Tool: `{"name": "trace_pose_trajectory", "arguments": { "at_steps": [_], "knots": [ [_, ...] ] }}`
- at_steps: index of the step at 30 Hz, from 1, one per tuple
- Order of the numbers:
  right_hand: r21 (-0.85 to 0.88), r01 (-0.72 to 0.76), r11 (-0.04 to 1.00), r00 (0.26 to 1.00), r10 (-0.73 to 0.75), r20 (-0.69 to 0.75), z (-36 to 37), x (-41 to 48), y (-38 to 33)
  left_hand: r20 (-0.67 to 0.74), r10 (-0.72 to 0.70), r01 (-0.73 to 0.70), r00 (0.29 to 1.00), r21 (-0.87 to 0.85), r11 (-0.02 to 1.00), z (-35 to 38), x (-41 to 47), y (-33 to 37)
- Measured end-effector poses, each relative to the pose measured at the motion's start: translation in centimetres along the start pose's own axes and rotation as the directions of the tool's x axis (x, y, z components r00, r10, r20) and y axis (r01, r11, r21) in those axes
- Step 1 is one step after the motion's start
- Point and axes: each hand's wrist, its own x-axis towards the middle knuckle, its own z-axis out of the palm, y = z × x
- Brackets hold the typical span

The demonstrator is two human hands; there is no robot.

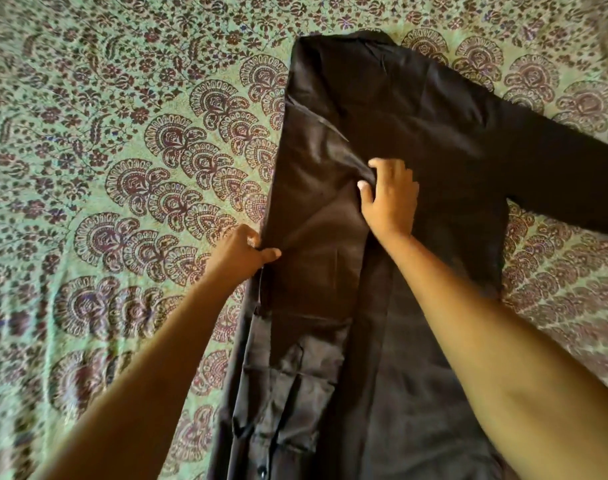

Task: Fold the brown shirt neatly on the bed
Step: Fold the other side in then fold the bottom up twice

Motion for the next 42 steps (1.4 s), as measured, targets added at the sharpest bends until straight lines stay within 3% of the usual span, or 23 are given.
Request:
{"name": "trace_pose_trajectory", "arguments": {
  "at_steps": [3,7,11,14,17,20,21,24,26,30,34,36,38,42],
  "knots": [
    [0.041,0.249,0.968,0.962,-0.252,0.103,0.1,-3.5,0.1,0.091,-0.048,0.035,0.995,0.136,0.99,0.0,-3.1,0.1],
    [-0.069,0.175,0.982,0.901,-0.131,0.414,0.2,-6.2,0.4,0.285,-0.058,0.022,0.957,0.126,0.992,1.3,-6.7,-2.4],
    [-0.053,0.242,0.969,0.906,-0.207,0.37,-1.5,-9.1,-1.0,0.012,-0.034,0.035,0.999,-0.04,0.999,2.0,-8.7,-5.4],
    [-0.016,0.337,0.941,0.842,-0.294,0.453,-1.8,-13.2,-2.0,0.125,-0.038,0.045,0.991,-0.056,0.997,2.6,-11.0,-7.4],
    [0.012,0.327,0.945,0.793,-0.281,0.54,-1.6,-17.9,-2.3,0.231,-0.084,0.048,0.969,0.156,0.987,2.7,-13.2,-9.3],
    [0.016,0.321,0.947,0.789,-0.276,0.549,-2.0,-21.9,-2.7,0.251,-0.202,0.121,0.947,0.304,0.945,2.8,-15.5,-10.8],
    [0.003,0.33,0.944,0.79,-0.278,0.546,-2.2,-22.8,-2.8,0.243,-0.203,0.139,0.949,0.258,0.956,2.9,-16.3,-11.1],
    [-0.051,0.343,0.938,0.788,-0.257,0.559,-2.5,-23.9,-2.8,0.14,-0.181,0.196,0.973,-0.101,0.975,3.6,-18.3,-12.1],
    [-0.076,0.349,0.934,0.791,-0.25,0.559,-2.6,-23.5,-2.8,0.087,-0.193,0.205,0.977,-0.158,0.966,4.0,-19.4,-12.7],
    [-0.079,0.368,0.927,0.785,-0.264,0.561,-2.9,-21.9,-3.5,0.21,-0.224,0.222,0.952,0.035,0.974,4.6,-20.8,-15.0],
    [-0.067,0.384,0.921,0.787,-0.289,0.545,-2.5,-19.0,-4.0,0.16,-0.299,0.228,0.941,0.357,0.906,4.1,-20.8,-14.2],
    [-0.075,0.371,0.925,0.804,-0.28,0.525,-2.1,-17.0,-4.3,0.059,-0.279,0.214,0.958,0.499,0.84,3.2,-20.3,-12.4],
    [-0.079,0.341,0.937,0.834,-0.262,0.485,-1.7,-14.4,-4.7,-0.072,-0.218,0.227,0.973,0.462,0.857,2.3,-18.6,-10.4],
    [-0.08,0.264,0.961,0.903,-0.218,0.37,-1.6,-8.3,-5.6,-0.182,0.002,0.066,0.983,0.369,0.927,0.7,-13.1,-4.8]
  ]
}}
